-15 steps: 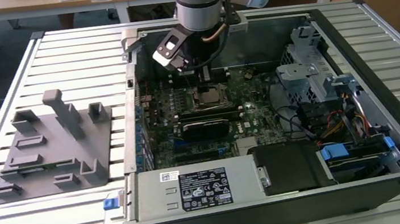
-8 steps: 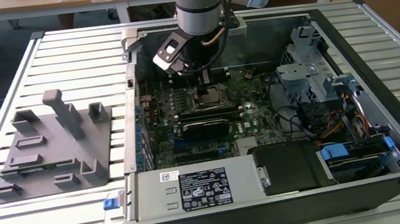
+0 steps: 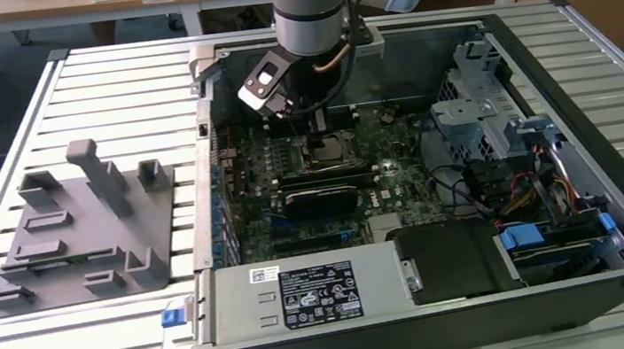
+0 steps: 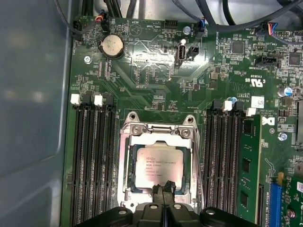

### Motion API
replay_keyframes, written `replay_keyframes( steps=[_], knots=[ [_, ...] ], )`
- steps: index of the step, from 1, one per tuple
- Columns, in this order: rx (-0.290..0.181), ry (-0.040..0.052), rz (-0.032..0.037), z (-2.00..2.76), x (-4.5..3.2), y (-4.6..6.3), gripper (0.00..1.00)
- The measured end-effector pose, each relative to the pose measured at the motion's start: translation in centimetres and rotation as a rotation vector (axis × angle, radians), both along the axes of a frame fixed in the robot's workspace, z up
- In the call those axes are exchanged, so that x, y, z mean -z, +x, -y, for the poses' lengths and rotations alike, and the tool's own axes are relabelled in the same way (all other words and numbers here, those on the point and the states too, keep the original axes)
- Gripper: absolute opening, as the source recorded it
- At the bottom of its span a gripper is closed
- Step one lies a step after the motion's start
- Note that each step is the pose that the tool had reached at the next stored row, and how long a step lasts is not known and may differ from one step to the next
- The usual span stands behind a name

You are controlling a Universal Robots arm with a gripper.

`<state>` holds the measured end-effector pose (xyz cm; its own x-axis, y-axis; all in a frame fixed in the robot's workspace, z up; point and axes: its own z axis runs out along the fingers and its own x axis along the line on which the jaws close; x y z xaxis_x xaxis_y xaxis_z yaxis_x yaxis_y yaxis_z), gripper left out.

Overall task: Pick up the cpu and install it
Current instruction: 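Close the cpu cover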

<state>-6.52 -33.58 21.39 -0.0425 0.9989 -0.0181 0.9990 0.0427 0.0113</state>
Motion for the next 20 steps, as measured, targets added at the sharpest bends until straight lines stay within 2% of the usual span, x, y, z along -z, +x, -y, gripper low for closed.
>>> replay_keyframes(
  steps=[14, 20],
  knots=[
    [0.000, -0.0001, 0.0000, 0.00, 0.27, -0.2, 0.11],
    [0.000, 0.0001, 0.0001, 0.00, 0.44, -1.0, 0.11]
  ],
)
